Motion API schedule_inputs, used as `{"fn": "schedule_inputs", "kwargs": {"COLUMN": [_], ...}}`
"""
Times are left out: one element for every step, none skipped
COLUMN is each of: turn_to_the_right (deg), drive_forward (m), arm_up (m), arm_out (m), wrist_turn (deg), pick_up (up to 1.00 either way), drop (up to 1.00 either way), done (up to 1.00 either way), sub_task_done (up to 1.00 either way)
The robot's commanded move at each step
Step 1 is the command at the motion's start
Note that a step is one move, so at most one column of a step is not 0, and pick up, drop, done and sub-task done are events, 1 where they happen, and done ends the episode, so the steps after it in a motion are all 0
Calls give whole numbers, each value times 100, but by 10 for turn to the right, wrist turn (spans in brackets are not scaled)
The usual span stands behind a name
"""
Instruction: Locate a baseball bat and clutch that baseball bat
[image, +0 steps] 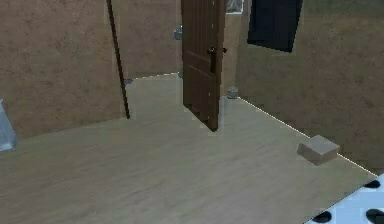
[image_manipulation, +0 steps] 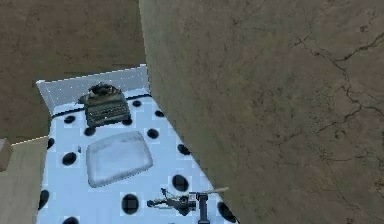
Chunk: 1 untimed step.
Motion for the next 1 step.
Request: {"fn": "schedule_inputs", "kwargs": {"turn_to_the_right": [0], "drive_forward": [0], "arm_up": [10], "arm_out": [0], "wrist_turn": [0], "pick_up": [0], "drop": [0], "done": [0], "sub_task_done": [0]}}
